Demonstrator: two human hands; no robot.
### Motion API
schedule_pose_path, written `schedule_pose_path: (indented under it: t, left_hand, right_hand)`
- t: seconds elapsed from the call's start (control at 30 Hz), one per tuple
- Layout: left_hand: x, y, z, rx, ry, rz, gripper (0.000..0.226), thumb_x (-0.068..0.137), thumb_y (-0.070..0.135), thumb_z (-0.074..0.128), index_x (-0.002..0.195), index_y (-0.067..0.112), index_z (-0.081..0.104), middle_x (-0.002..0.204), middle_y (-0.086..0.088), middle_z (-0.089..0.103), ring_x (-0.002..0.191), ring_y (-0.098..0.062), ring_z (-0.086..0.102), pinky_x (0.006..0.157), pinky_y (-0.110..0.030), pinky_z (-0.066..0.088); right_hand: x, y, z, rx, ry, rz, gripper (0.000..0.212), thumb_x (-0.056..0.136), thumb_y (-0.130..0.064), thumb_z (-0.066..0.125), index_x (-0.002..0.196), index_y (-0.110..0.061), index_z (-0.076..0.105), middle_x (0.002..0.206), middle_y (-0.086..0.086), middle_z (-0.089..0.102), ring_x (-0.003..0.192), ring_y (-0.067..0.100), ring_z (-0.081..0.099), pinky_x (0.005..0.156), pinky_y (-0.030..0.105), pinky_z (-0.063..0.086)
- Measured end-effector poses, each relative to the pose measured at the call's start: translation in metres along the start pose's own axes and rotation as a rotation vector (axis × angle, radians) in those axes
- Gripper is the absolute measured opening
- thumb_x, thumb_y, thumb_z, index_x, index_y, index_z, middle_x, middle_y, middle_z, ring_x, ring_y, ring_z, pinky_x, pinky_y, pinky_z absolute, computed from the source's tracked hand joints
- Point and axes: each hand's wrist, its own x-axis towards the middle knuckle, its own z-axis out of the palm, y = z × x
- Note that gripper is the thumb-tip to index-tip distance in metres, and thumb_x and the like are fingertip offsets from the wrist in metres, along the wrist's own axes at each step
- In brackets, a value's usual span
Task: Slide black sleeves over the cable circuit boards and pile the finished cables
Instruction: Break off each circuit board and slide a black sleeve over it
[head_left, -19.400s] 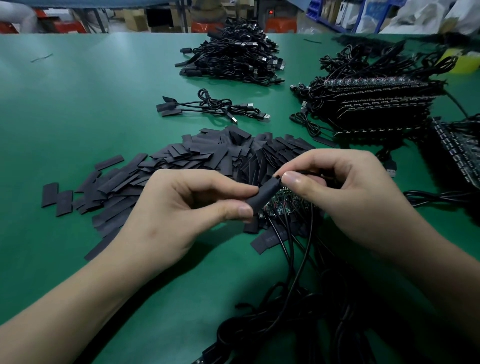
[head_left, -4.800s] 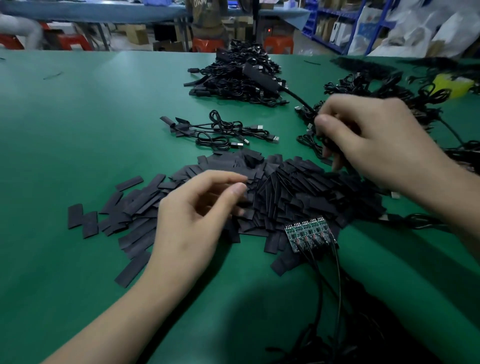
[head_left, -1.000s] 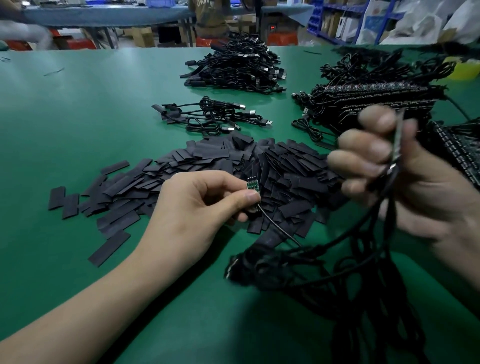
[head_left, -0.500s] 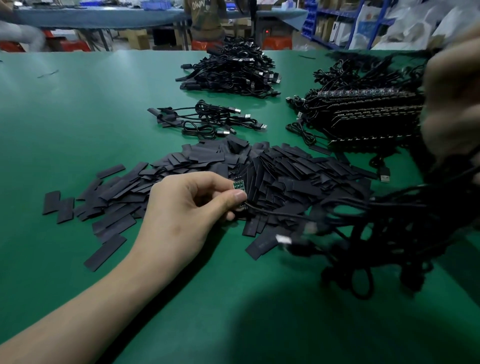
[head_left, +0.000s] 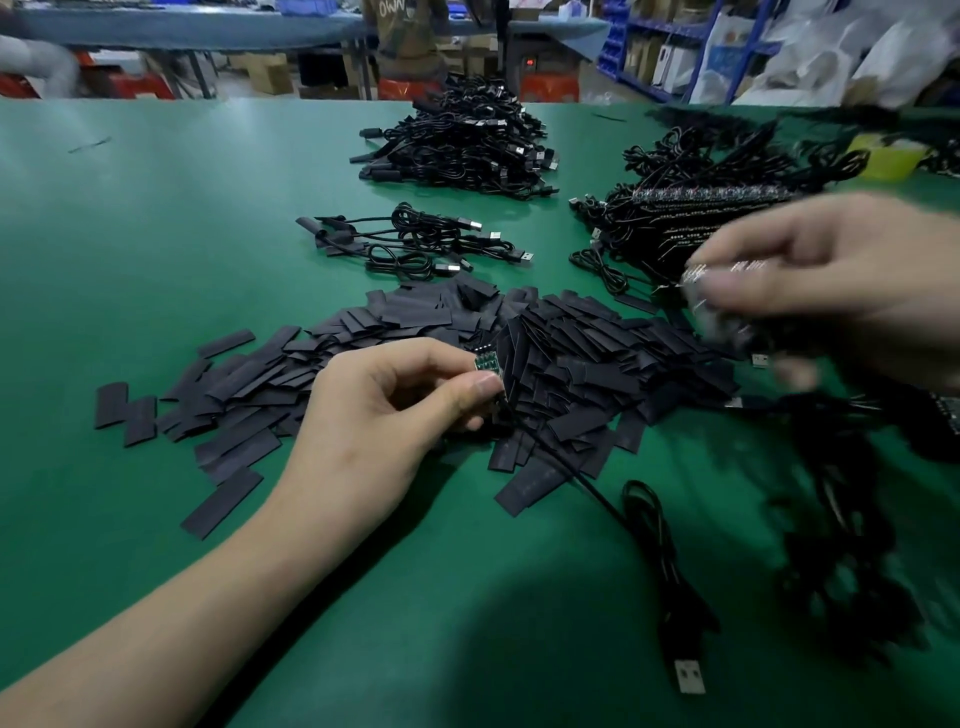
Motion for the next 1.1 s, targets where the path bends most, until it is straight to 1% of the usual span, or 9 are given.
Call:
schedule_pose_path:
  t: [0.13, 0.2, 0.27, 0.4, 0.53, 0.73, 0.83, 0.93, 1.1]
  left_hand:
    - [0.001, -0.002, -0.002, -0.006, 0.034, 0.029, 0.014, 0.074, 0.041, 0.084, 0.077, 0.028, 0.077, 0.068, -0.002, 0.071, 0.059, -0.011, 0.063, 0.054, -0.025, 0.052]
    - [0.001, -0.002, -0.004, -0.021, 0.049, 0.044, 0.012, 0.076, 0.038, 0.082, 0.077, 0.026, 0.078, 0.073, -0.010, 0.073, 0.062, -0.016, 0.064, 0.059, -0.028, 0.053]
    - [0.002, -0.001, -0.004, -0.039, 0.059, 0.060, 0.012, 0.078, 0.033, 0.078, 0.078, 0.021, 0.078, 0.072, -0.012, 0.073, 0.060, -0.012, 0.062, 0.061, -0.020, 0.051]
    - [0.002, 0.002, -0.003, -0.137, 0.076, 0.048, 0.006, 0.078, 0.022, 0.075, 0.078, 0.016, 0.078, 0.070, -0.004, 0.073, 0.061, -0.007, 0.063, 0.064, -0.015, 0.051]
    - [0.002, 0.006, -0.005, -0.138, 0.081, 0.075, 0.013, 0.084, 0.028, 0.069, 0.084, 0.021, 0.080, 0.077, 0.000, 0.077, 0.066, -0.006, 0.067, 0.066, -0.014, 0.052]
    - [0.005, -0.004, -0.021, 0.697, 0.095, 0.303, 0.017, 0.091, 0.024, 0.073, 0.107, 0.028, 0.079, 0.095, 0.017, 0.073, 0.088, -0.001, 0.067, 0.082, -0.021, 0.052]
    - [0.006, -0.004, -0.025, 0.838, -0.015, 0.328, 0.021, 0.087, 0.037, 0.072, 0.106, 0.031, 0.080, 0.099, 0.012, 0.070, 0.095, -0.016, 0.066, 0.084, -0.039, 0.055]
    - [0.008, -0.004, -0.031, 0.885, -0.074, 0.352, 0.023, 0.084, 0.041, 0.075, 0.105, 0.033, 0.080, 0.099, 0.015, 0.070, 0.094, -0.015, 0.065, 0.080, -0.039, 0.055]
    - [0.010, -0.006, -0.032, 0.935, -0.057, 0.412, 0.015, 0.088, 0.034, 0.075, 0.100, 0.029, 0.082, 0.093, 0.011, 0.073, 0.087, -0.017, 0.066, 0.074, -0.036, 0.054]
  right_hand:
    - [0.011, 0.023, 0.023, -0.344, 0.060, 0.136, 0.031, 0.068, -0.049, 0.079, 0.088, -0.026, 0.078, 0.078, -0.001, 0.077, 0.058, 0.007, 0.068, 0.053, 0.019, 0.046]
    - [0.018, 0.026, 0.034, -0.661, 0.158, 0.027, 0.031, 0.074, -0.054, 0.075, 0.091, -0.029, 0.077, 0.082, -0.011, 0.072, 0.071, -0.003, 0.064, 0.060, 0.007, 0.040]
    - [0.021, 0.022, 0.046, -0.795, 0.238, -0.135, 0.032, 0.081, -0.058, 0.062, 0.098, -0.034, 0.075, 0.094, -0.015, 0.065, 0.085, -0.001, 0.059, 0.073, 0.013, 0.040]
    - [0.020, 0.012, 0.092, -0.546, 0.104, -0.230, 0.030, 0.087, -0.064, 0.051, 0.088, -0.041, 0.071, 0.091, -0.018, 0.069, 0.088, -0.004, 0.063, 0.080, 0.023, 0.048]
    - [0.021, 0.011, 0.106, -0.142, 0.050, -0.147, 0.022, 0.100, -0.030, 0.060, 0.083, -0.020, 0.070, 0.078, -0.003, 0.076, 0.072, 0.009, 0.071, 0.069, 0.026, 0.056]
    - [0.006, -0.015, 0.067, 0.317, 0.143, -0.116, 0.025, 0.091, -0.039, 0.059, 0.077, -0.020, 0.067, 0.051, -0.006, 0.046, 0.039, 0.008, 0.036, 0.037, 0.021, 0.031]
    - [-0.003, -0.026, 0.049, -0.083, 0.263, -0.256, 0.031, 0.093, -0.050, 0.062, 0.074, -0.027, 0.070, 0.051, -0.009, 0.047, 0.042, 0.005, 0.036, 0.039, 0.019, 0.029]
    - [-0.001, -0.019, 0.054, -0.656, 0.362, -0.271, 0.035, 0.093, -0.056, 0.053, 0.075, -0.028, 0.065, 0.057, -0.013, 0.058, 0.048, -0.001, 0.051, 0.045, 0.013, 0.033]
    - [0.005, 0.003, 0.085, -0.673, 0.246, -0.123, 0.031, 0.095, -0.051, 0.051, 0.077, -0.029, 0.062, 0.062, -0.009, 0.060, 0.056, 0.002, 0.054, 0.052, 0.022, 0.039]
